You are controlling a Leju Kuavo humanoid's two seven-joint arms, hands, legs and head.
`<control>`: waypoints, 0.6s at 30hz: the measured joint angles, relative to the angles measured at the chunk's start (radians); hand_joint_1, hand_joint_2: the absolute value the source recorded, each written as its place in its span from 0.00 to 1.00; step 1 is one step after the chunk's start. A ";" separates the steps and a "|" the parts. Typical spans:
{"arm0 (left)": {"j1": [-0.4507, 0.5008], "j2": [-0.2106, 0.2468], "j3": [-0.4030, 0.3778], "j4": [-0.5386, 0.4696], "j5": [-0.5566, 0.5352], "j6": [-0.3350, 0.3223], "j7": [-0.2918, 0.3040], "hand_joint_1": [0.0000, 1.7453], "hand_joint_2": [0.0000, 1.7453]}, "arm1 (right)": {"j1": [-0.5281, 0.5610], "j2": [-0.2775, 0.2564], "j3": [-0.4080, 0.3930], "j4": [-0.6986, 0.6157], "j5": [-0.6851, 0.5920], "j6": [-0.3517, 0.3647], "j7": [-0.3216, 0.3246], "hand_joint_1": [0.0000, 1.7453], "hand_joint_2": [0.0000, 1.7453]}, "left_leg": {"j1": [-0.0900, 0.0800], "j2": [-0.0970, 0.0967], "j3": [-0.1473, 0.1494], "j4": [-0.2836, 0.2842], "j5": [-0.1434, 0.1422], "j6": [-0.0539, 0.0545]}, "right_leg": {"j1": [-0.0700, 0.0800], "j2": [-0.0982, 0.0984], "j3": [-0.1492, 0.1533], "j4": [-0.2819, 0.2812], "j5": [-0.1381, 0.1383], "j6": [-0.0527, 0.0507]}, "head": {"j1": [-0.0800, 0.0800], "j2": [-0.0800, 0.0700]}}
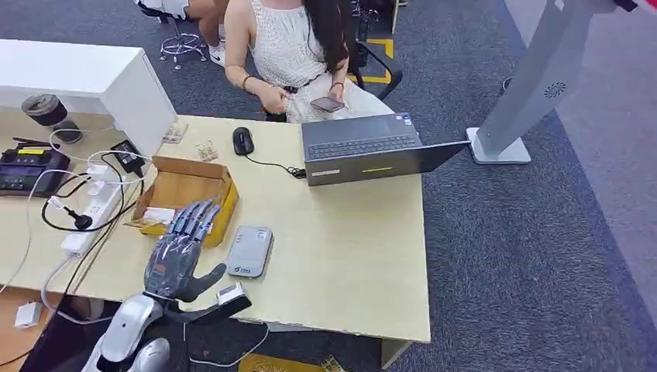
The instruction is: Pass the card to the sensor for recognition and then transmit it.
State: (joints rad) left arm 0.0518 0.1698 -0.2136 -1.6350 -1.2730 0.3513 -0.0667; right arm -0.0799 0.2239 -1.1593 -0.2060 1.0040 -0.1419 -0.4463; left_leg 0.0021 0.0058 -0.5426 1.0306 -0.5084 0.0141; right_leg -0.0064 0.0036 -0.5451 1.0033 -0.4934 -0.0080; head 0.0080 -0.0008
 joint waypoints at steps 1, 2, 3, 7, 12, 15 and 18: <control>0.011 0.000 0.024 0.000 -0.002 -0.002 0.008 0.00 1.00 | 0.000 0.000 -0.002 0.000 0.001 -0.002 0.000 0.00 0.00 | 0.000 0.000 0.000 0.000 0.000 -0.001 | 0.000 0.000 0.000 0.000 0.000 0.000 | 0.000 0.000; 0.019 0.000 0.046 0.000 -0.003 -0.003 0.014 0.00 1.00 | 0.000 0.000 -0.004 0.000 0.002 -0.001 0.000 0.00 0.00 | 0.000 0.000 0.000 0.000 0.001 -0.001 | 0.000 0.000 0.000 0.000 0.001 -0.001 | 0.000 0.000; 0.022 0.000 0.065 0.001 -0.006 -0.006 0.016 0.00 1.00 | 0.000 0.000 -0.005 0.000 0.005 -0.001 0.000 0.00 0.00 | 0.000 0.000 0.000 0.000 0.001 0.000 | 0.000 0.000 0.000 0.000 0.001 -0.001 | 0.000 0.000; 0.021 0.000 0.140 0.025 -0.016 -0.017 0.028 0.00 1.00 | 0.001 0.000 -0.005 0.000 0.008 0.006 -0.004 0.00 0.00 | 0.000 0.000 0.000 0.000 0.002 -0.001 | 0.000 0.000 0.000 0.000 0.002 -0.002 | 0.000 0.000; -0.002 0.000 0.189 0.068 0.000 -0.033 0.035 0.00 1.00 | 0.001 0.000 -0.005 0.000 0.026 0.012 0.001 0.00 0.00 | 0.000 0.000 0.000 0.000 0.002 -0.001 | 0.000 0.000 0.000 0.000 0.002 -0.001 | 0.000 0.000; -0.046 0.000 0.205 0.120 -0.014 -0.043 0.043 0.00 1.00 | 0.001 0.000 -0.005 0.000 0.040 0.012 0.009 0.00 0.00 | 0.000 -0.001 0.000 0.000 0.002 -0.001 | 0.000 -0.001 0.000 0.000 0.002 -0.001 | 0.000 0.000; -0.094 0.000 0.205 0.177 -0.050 -0.048 0.055 0.00 1.00 | 0.001 0.000 -0.005 0.000 0.047 0.010 0.016 0.00 0.00 | 0.000 0.000 0.000 0.000 0.003 -0.001 | 0.000 -0.001 0.000 0.000 0.003 0.000 | 0.000 0.000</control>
State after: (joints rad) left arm -0.0425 0.1694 -0.0084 -1.4576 -1.3234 0.3036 -0.0118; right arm -0.0793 0.2235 -1.1639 -0.2060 1.0506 -0.1316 -0.4307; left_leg 0.0025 0.0053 -0.5425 1.0308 -0.5051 0.0126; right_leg -0.0062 0.0030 -0.5455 1.0034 -0.4900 -0.0084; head 0.0080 -0.0008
